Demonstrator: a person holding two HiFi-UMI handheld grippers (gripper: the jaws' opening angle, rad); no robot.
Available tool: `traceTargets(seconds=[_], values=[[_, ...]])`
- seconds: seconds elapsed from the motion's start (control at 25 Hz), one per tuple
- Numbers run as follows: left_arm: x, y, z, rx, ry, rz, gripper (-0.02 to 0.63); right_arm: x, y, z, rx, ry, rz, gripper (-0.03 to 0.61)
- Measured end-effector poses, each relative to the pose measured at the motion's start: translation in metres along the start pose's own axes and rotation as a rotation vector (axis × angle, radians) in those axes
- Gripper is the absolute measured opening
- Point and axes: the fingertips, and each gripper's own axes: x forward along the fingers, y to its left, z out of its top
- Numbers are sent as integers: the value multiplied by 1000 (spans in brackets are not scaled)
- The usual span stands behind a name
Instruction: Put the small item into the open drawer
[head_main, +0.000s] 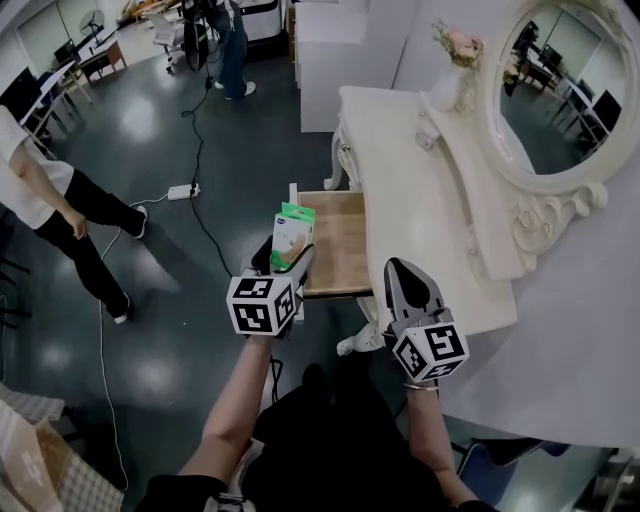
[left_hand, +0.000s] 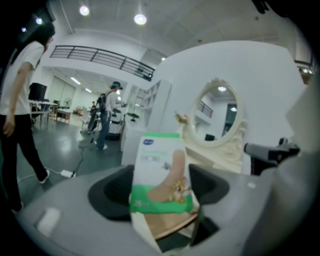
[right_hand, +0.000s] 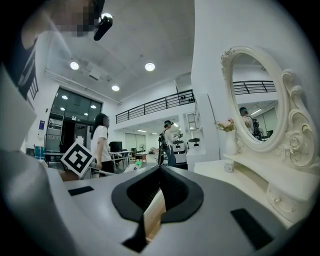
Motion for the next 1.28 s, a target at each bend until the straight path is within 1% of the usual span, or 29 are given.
traceTargets(seconds=[0.32,0.76,1.0,1.28], values=[[38,-4,14,12,-1,17,353,20,-24,10,-5,-22,21,-3],[114,-9,24,20,28,45,352,55,-70,13,4,-9,60,-3],[151,-4,14,17,77,77,353,70,-92,11,16,9,71,-3],[187,4,-11,-7,137,118,353,82,-116,2,34,32,78,-3]])
